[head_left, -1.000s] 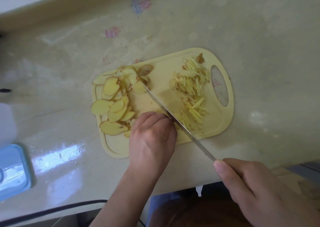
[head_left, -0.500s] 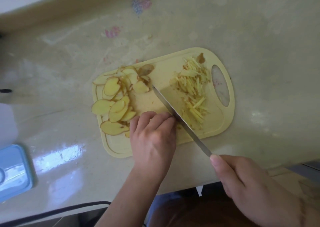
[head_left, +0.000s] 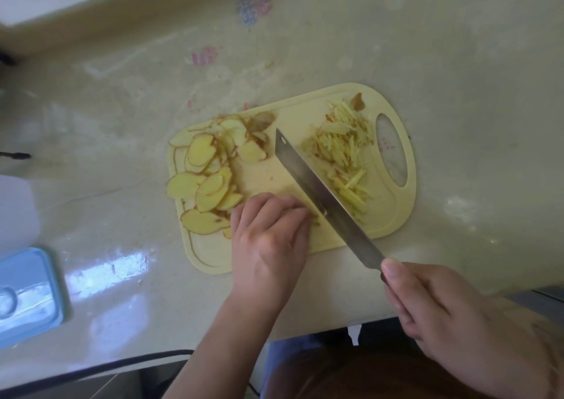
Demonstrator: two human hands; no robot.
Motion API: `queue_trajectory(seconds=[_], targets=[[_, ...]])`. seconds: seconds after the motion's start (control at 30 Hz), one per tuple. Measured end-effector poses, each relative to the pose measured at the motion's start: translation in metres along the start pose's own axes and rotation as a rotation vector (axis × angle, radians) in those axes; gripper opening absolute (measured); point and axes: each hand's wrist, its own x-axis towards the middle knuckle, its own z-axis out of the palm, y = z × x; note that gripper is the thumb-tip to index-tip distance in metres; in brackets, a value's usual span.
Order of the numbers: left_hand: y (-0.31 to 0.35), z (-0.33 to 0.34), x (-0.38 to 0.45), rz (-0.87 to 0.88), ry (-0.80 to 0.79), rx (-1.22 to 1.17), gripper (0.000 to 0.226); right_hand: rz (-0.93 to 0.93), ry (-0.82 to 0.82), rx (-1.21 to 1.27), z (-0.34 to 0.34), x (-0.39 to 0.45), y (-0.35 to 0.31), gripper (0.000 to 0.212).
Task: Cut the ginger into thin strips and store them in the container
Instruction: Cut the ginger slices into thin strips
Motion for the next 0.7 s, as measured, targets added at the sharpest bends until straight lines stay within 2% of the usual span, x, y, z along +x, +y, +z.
queue_trajectory(seconds=[0.17,0.5,0.7], targets=[[0.0,0.001,0.001,-0.015,-0.007,0.023,0.005,0.023,-0.024,-0.023,0.003,-0.004,0.0,0.074],[0.003,0.004,0.0,-0.001,-0.009,0.059,0.006,-0.021,0.028,-0.121,0.01,0.006,0.001,0.074],[0.0,0.0,-0.005,0.032,-0.015,0.08,0.013,-0.053,0.02,-0.011,0.002,0.021,0.002,0.071]])
